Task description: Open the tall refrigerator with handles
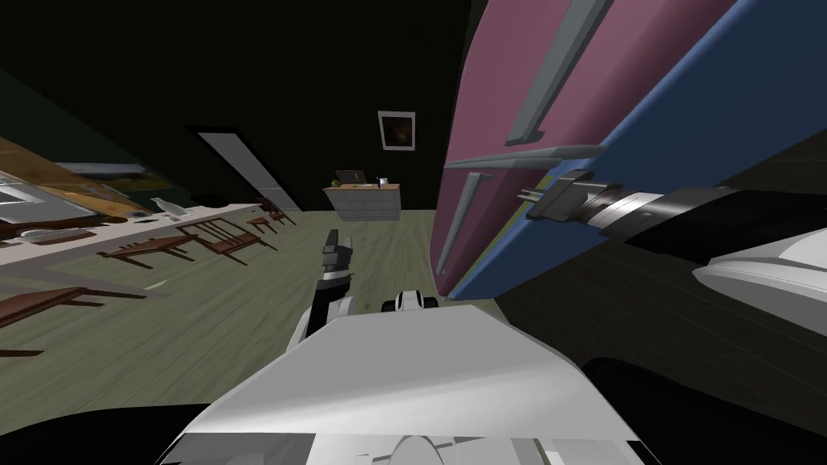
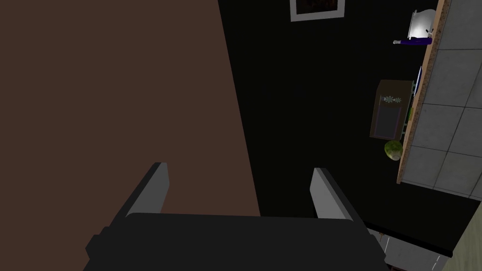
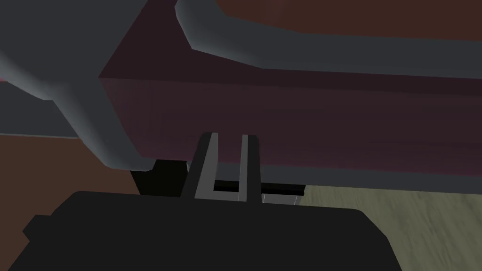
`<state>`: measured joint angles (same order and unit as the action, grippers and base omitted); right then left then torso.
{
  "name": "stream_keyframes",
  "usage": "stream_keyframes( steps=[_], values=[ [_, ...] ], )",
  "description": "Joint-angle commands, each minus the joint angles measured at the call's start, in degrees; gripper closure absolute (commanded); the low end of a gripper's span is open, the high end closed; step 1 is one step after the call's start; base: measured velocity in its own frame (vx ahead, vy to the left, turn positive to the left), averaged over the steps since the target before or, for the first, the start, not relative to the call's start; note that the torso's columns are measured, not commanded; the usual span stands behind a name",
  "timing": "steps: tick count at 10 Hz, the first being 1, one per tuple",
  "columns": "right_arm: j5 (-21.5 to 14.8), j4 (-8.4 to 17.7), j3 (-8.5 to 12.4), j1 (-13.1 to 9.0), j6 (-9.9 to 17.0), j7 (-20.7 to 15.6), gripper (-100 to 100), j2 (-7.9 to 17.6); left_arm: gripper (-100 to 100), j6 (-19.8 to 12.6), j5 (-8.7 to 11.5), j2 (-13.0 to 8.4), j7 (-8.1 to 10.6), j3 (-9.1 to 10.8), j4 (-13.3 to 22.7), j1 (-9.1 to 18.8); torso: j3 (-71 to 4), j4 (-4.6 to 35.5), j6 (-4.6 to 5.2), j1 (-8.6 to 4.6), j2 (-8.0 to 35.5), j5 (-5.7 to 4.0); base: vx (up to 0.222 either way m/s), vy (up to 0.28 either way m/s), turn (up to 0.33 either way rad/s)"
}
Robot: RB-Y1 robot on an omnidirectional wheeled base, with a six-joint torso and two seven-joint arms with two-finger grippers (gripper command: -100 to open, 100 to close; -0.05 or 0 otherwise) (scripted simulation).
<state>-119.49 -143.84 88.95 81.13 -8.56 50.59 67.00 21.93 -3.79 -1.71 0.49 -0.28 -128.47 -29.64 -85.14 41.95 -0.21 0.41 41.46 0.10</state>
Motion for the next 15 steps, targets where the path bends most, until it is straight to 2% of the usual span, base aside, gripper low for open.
stream_keyframes(
  steps=[1,8,10,14,15],
  values=[
    [0.1,1.4,-0.4,-0.2,-1.0,-0.7,100,-0.7,0,0.0,0.0,0.0,0.00,0.00,0.0,0.0,0.0,0.0,-0.09,-0.06,0.1,0.06,0.091,0.250,-0.055],
    [0.5,4.5,-1.6,-0.6,-2.7,-2.7,100,-3.8,0,0.0,0.0,0.0,0.00,-0.01,0.0,0.0,-0.4,0.0,-0.24,-0.43,-0.3,0.09,0.107,0.289,-0.049],
    [0.7,6.0,-2.1,-0.7,-3.6,-3.8,100,-5.4,0,0.0,0.0,0.0,0.00,0.00,0.0,0.0,-0.4,0.0,-0.30,-0.45,-0.3,0.11,0.097,0.297,-0.044],
    [0.9,7.6,-2.7,-0.9,-4.4,-4.8,100,-6.9,0,0.0,0.0,0.0,0.00,0.00,0.0,0.0,-0.1,0.1,-0.13,-0.63,0.1,0.02,0.093,0.271,-0.029],
    [1.1,7.1,-2.5,-0.5,-4.3,-4.5,100,-6.4,0,0.0,0.0,0.0,0.00,0.00,0.0,0.0,0.0,0.2,-0.07,-0.53,0.2,-0.02,0.027,0.143,-0.036]
  ],
)
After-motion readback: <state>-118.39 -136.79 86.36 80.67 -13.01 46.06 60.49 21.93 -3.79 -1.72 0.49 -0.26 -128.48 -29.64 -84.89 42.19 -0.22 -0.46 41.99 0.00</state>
